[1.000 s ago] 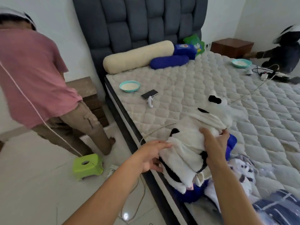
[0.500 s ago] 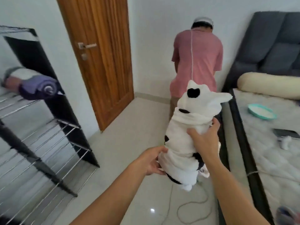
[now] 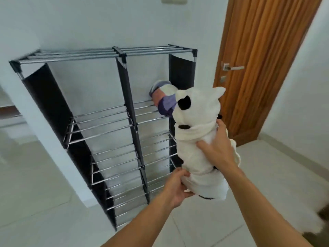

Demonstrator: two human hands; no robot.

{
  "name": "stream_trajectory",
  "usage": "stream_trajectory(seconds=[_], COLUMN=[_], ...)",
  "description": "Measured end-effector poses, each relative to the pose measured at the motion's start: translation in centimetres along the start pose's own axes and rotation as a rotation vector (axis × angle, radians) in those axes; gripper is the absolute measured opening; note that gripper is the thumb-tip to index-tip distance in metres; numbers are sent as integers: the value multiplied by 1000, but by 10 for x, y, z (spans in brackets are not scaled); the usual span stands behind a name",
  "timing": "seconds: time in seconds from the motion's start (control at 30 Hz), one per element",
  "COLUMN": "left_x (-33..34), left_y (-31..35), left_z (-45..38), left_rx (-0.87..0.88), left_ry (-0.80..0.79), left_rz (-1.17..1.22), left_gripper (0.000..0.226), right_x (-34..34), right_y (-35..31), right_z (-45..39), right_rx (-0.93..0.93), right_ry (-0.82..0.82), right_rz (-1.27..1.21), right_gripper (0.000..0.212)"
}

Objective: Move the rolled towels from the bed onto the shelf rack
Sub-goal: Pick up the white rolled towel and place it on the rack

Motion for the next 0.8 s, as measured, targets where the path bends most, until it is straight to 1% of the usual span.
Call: stream_trajectory(seconds=[0.03, 0.13, 0.27, 0.33, 0.43, 0.53, 0.57, 0.6, 0.63, 0.7, 0.73, 0.8], left_x=[-7, -26, -57, -69, -84, -89, -89, -88, -87, -87, -89, -95], left_y=[12, 53, 100, 121, 149, 172, 178, 184, 191, 204, 212, 225], left_z=[-11, -29, -27, -24, -29, -41, -47, -54, -61, -74, -79, -89], left_rx=[25, 134, 297, 377, 485, 514, 511, 500, 482, 438, 419, 402], left_ry=[54, 198, 405, 461, 537, 577, 587, 595, 599, 598, 601, 596], left_rz=[47, 156, 208, 214, 165, 7, -42, -85, -124, -184, -206, -247], left_gripper=[16, 19, 18, 19, 34, 43, 48, 56, 66, 87, 93, 98], right_x=[13, 50, 109, 139, 179, 207, 215, 223, 230, 242, 248, 257], right_y=[0, -4, -18, -28, -35, -31, -27, -21, -16, -7, 0, 10], right_z=[-20, -79, -141, -169, -211, -244, -254, -263, -273, -287, -292, -297], right_rx=[4, 10, 42, 134, 317, 483, 509, 517, 507, 447, 408, 328], right_ry=[-42, -176, -309, -361, -439, -483, -493, -504, -508, -521, -533, -550], right_rz=[-32, -132, -352, -440, -570, -664, -653, -635, -603, -499, -448, -320], right_gripper=[89, 89, 82, 76, 65, 40, 31, 27, 30, 43, 46, 51])
Point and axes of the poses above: each hand's wrist, its own z-axis away from the middle knuckle, its own x-axis out of the palm, y = z × x, the point moved 2 cm from there along -z, towards the middle knuckle, and after that the axes turned 14 degrees about -z, right-handed, at the moved point
